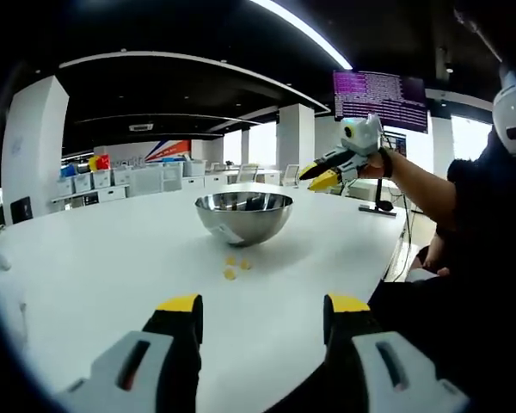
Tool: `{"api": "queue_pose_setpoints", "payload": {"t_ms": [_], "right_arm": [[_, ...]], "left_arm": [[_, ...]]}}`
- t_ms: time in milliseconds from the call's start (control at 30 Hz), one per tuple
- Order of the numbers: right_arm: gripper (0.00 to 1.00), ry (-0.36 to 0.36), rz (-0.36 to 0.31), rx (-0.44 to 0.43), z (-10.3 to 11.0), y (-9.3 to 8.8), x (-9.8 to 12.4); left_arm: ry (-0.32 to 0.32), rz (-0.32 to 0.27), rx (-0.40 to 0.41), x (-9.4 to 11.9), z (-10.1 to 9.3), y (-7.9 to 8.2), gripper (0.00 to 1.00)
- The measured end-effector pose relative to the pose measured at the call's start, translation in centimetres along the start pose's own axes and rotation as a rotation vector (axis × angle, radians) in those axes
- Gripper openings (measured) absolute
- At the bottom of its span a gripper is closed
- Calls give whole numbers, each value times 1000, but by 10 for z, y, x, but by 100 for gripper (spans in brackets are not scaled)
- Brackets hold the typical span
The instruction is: Pick up the QQ candy scattered on the table and place it into the stainless steel bowl on the table
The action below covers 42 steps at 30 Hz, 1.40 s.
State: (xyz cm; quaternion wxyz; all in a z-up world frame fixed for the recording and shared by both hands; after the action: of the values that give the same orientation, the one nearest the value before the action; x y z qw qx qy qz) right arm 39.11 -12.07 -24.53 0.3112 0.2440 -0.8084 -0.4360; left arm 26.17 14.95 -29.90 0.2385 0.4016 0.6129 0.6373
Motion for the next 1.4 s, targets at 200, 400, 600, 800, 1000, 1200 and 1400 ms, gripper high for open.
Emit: {"api": "queue_pose_setpoints", "payload": {"t_ms": [200, 400, 600, 800, 1000, 1200, 1400], "right_arm": [[22, -44, -45, -175, 24, -28, 21], [22, -46, -62, -268, 51, -49, 26], [22, -48, -70, -297, 55, -47, 25], [22, -25, -73, -302, 67, -41, 11], [22, -3, -55, -293, 86, -36, -30], [22, 43, -36, -257, 108, -27, -75], [21, 49, -18, -221, 122, -24, -111]], "left_arm": [[-2, 7, -1, -2, -3, -1, 57], [-6, 12, -2, -5, -6, -2, 57], [-14, 13, -6, -7, -6, -1, 57], [-9, 13, -5, -4, -6, -2, 57], [-2, 12, -1, 0, -3, -4, 57], [2, 9, 0, 6, -2, -5, 57], [22, 5, 10, 17, 3, -9, 57]]}}
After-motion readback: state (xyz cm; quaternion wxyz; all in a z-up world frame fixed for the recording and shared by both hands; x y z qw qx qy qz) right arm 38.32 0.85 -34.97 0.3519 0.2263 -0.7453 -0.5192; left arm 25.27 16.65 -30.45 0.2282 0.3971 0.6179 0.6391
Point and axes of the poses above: the point that each gripper's makers call its tool centre point, and the gripper's own axes: x roughly backward along the fingers, z roughly to its left, y roughly out of its top, the point moved 4 cm from there along x, roughly backward along the fingers, and after that the axes turned 13 degrees about -y, right-handed, at the moved point
